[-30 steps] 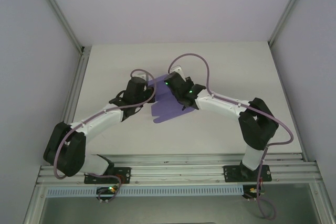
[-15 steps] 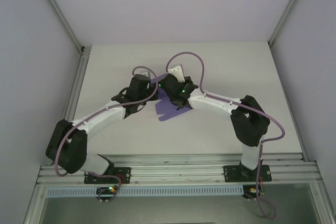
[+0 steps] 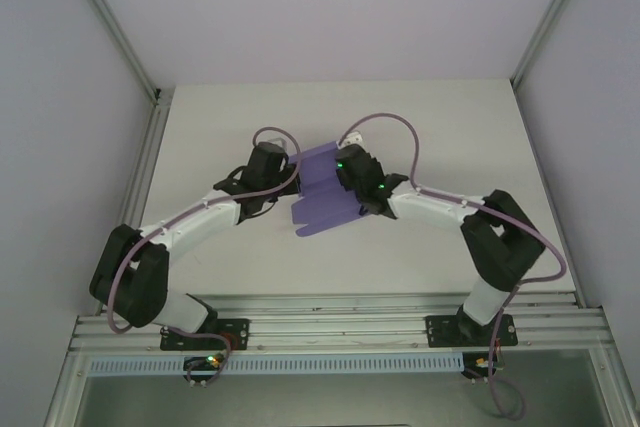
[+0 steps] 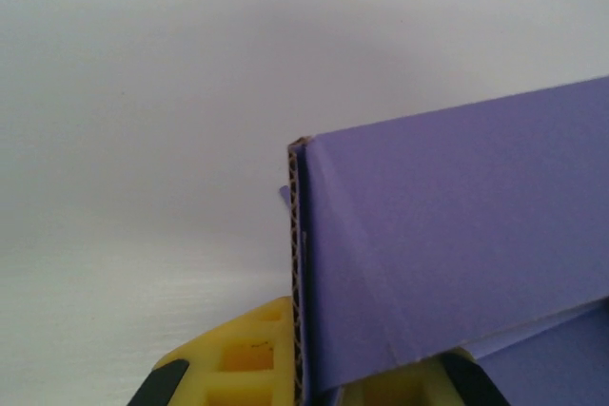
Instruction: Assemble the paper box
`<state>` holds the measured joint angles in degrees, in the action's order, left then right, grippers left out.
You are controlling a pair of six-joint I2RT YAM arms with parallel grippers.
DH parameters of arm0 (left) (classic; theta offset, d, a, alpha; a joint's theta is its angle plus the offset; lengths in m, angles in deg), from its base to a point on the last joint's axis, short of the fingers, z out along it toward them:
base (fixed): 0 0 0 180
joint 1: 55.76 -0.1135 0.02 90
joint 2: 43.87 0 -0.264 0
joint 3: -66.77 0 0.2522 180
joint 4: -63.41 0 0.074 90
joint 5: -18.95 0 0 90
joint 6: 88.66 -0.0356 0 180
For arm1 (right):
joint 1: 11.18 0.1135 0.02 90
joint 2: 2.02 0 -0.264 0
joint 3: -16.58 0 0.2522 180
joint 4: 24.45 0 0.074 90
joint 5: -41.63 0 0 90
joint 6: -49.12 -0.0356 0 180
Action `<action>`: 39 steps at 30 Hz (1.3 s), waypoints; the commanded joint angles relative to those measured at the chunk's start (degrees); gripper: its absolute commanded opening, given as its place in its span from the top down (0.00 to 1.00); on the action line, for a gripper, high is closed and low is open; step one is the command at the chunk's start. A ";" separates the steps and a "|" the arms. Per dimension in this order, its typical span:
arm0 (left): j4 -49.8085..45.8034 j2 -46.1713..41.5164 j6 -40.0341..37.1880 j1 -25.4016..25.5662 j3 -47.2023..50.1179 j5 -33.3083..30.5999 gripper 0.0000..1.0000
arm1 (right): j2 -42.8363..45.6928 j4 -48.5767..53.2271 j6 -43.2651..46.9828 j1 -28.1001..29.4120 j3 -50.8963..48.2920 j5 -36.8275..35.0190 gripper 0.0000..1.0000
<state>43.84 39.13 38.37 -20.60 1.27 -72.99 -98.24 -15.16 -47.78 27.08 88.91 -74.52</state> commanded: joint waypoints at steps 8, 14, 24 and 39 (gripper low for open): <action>-0.81 -0.13 -1.04 -0.54 -0.72 -0.30 1.00 | 11.47 -7.90 3.84 -1.61 -6.52 25.40 0.30; -0.94 0.14 -1.39 -0.61 -1.00 0.35 1.00 | 18.44 -1.43 4.29 -1.70 -7.01 20.23 0.23; -0.94 0.41 -2.66 -1.43 -0.43 0.87 1.00 | 31.89 7.44 1.67 -8.12 -8.27 34.95 0.21; 0.77 -0.23 -4.18 -1.37 -0.07 3.89 1.00 | 17.90 14.20 4.19 -23.98 -1.55 65.24 0.39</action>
<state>43.45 39.44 35.58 -21.78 1.22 -70.32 -77.83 -2.53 -45.20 2.95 83.95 -18.11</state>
